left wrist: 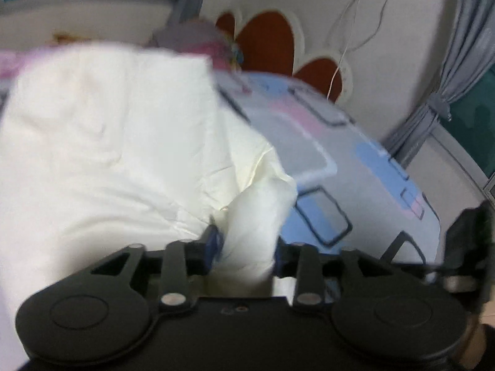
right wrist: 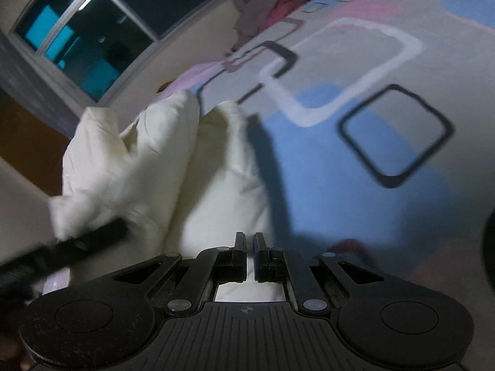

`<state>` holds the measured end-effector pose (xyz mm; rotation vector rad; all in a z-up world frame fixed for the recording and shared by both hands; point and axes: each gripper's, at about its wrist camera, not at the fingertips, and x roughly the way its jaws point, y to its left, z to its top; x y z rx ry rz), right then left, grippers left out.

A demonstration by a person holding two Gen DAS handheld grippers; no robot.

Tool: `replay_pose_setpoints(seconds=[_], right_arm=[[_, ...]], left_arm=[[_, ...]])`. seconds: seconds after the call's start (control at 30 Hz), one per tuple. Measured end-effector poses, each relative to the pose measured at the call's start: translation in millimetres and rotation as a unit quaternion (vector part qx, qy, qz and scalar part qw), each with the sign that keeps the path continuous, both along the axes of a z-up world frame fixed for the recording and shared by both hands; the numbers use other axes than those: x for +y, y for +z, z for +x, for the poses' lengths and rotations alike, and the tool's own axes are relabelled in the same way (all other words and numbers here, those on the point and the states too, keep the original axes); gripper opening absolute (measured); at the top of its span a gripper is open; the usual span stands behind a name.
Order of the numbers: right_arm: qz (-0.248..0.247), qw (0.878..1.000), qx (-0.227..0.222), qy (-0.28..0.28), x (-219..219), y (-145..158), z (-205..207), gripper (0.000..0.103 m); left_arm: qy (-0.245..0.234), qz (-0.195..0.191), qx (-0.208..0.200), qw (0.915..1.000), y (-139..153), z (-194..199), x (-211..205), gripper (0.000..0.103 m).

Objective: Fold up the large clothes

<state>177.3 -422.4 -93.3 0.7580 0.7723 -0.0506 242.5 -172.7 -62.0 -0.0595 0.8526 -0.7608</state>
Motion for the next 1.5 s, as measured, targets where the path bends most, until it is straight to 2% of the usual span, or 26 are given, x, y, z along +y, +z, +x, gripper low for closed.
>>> replay_pose_setpoints(seconds=[0.07,0.13,0.2,0.27,0.3,0.33,0.4,0.47,0.53,0.67,0.77,0.8,0.83,0.87,0.9,1.0,1.07,1.13,1.23,1.3,1.37,1.5], right_arm=[[0.007,1.000,0.008,-0.005,-9.8,-3.0,-5.3,0.006],[0.009,1.000,0.007,-0.008,-14.3,1.9,-15.8,0.006],[0.010,1.000,0.005,-0.014,-18.3,6.6,-14.4,0.006],[0.009,1.000,-0.001,-0.017,-18.4,12.9,-15.4,0.006],[0.007,1.000,-0.007,-0.017,-25.0,13.2,-19.4,0.006],[0.002,1.000,-0.013,-0.016,-23.5,16.6,-18.4,0.006],[-0.006,1.000,-0.027,-0.009,-22.4,23.5,-9.5,0.006],[-0.014,0.999,-0.040,-0.001,-17.9,33.5,-5.0,0.006],[-0.021,0.998,-0.052,0.008,-12.8,40.2,5.9,0.006],[-0.046,0.995,-0.081,0.032,2.0,64.5,25.9,0.007],[-0.055,0.992,-0.099,0.057,12.9,80.8,56.4,0.007],[-0.064,0.990,-0.105,0.068,19.1,88.8,68.4,0.014],[-0.075,0.988,-0.114,0.076,25.6,96.2,77.7,0.031],[-0.088,0.985,-0.127,0.078,31.7,102.7,84.2,0.074],[-0.105,0.980,-0.148,0.083,39.3,109.8,91.3,0.082],[-0.109,0.975,-0.153,0.122,56.1,119.7,116.1,0.082],[-0.115,0.971,-0.146,0.148,66.7,120.0,130.8,0.072],[-0.119,0.970,-0.131,0.168,75.1,114.3,147.9,0.068],[-0.122,0.967,-0.110,0.192,83.3,102.2,163.0,0.053],[-0.127,0.965,-0.100,0.205,85.1,95.8,166.0,0.027],[-0.137,0.965,-0.097,0.203,81.3,91.5,162.4,0.022],[-0.170,0.966,-0.068,0.180,72.5,73.7,152.3,0.020]], left_arm=[[0.000,0.001,0.003,1.0000,-8.1,1.9,-6.9,0.048],[-0.010,-0.003,-0.003,0.9999,-3.2,-5.4,-12.4,0.077],[-0.022,0.000,-0.016,0.9996,8.9,-15.7,-13.9,0.083],[-0.033,0.001,-0.030,0.9990,24.1,-25.7,-12.4,0.081],[-0.039,-0.017,-0.029,0.9987,32.4,-29.9,-2.9,0.077],[-0.040,-0.039,-0.021,0.9982,40.0,-30.7,8.6,0.065],[-0.031,-0.074,-0.011,0.9967,52.8,-30.4,36.9,0.055],[0.000,-0.091,-0.028,0.9955,63.6,-28.4,66.8,0.050],[0.056,-0.096,-0.046,0.9927,67.0,-17.7,101.9,0.045],[0.156,-0.094,-0.045,0.9823,56.2,17.0,158.3,0.041],[0.190,-0.095,-0.040,0.9763,46.1,50.4,176.4,0.041],[0.196,-0.100,-0.031,0.9749,41.5,62.6,181.0,0.041],[0.196,-0.107,-0.022,0.9745,38.0,72.5,183.3,0.041],[0.197,-0.111,-0.020,0.9738,35.6,78.2,186.2,0.041],[0.200,-0.110,-0.021,0.9733,34.3,85.1,186.2,0.041],[0.198,-0.113,-0.025,0.9734,31.6,93.6,181.5,0.041],[0.196,-0.112,-0.028,0.9738,29.4,97.1,182.0,0.041],[0.194,-0.116,-0.022,0.9738,27.2,98.9,181.7,0.041],[0.182,-0.112,-0.011,0.9768,24.6,103.1,175.4,0.041],[0.168,-0.112,-0.004,0.9794,20.9,107.0,168.6,0.036],[0.154,-0.104,-0.008,0.9826,18.9,110.8,157.6,0.035],[0.121,-0.089,-0.016,0.9885,17.1,121.0,129.7,0.035]])
